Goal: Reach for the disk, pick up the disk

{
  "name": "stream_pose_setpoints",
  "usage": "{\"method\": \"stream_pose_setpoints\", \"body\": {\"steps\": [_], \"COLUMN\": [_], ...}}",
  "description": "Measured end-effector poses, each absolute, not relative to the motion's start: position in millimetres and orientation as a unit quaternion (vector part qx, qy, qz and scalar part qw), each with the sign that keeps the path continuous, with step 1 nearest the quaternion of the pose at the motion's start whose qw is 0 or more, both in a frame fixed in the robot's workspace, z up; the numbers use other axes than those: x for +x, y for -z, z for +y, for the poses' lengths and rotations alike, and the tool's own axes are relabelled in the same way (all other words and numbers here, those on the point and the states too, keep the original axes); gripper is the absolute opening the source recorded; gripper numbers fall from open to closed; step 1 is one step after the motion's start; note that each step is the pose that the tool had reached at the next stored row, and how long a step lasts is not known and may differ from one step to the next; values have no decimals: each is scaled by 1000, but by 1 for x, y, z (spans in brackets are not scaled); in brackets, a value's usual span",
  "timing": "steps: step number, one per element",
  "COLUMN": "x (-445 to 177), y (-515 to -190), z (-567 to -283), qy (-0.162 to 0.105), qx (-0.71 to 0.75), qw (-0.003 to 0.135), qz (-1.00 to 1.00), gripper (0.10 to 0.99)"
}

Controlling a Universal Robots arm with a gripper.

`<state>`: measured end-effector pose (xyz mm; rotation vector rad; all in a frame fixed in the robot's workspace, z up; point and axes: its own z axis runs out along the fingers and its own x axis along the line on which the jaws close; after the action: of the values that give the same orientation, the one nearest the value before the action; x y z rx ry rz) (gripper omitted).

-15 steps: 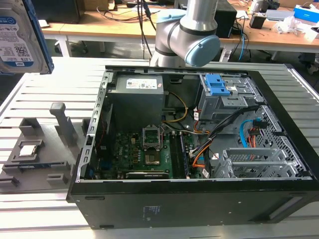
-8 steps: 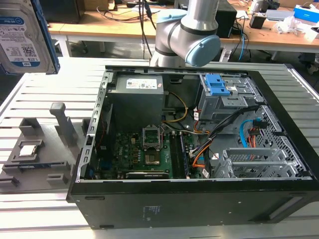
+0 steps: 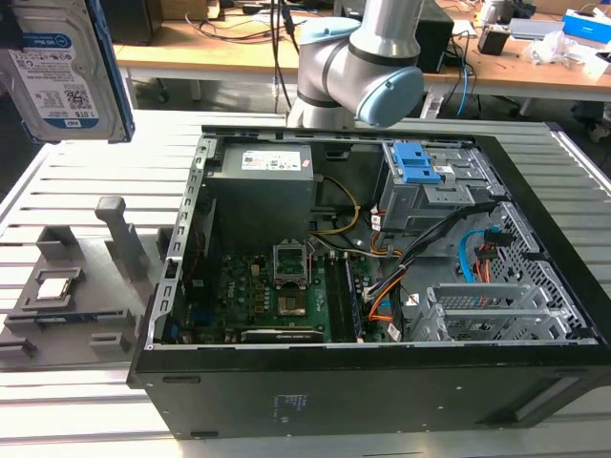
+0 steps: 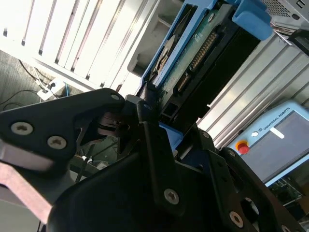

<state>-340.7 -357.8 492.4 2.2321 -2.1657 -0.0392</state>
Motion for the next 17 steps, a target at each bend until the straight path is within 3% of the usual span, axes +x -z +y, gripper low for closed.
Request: {"method": "stream_pose_setpoints", "body": {"steps": [17], "x": [-296], "y": [-492], "z": [-357], "qy": [13], "qx": [718], "qw": [16], "qz": [-696], "gripper": [365]}}
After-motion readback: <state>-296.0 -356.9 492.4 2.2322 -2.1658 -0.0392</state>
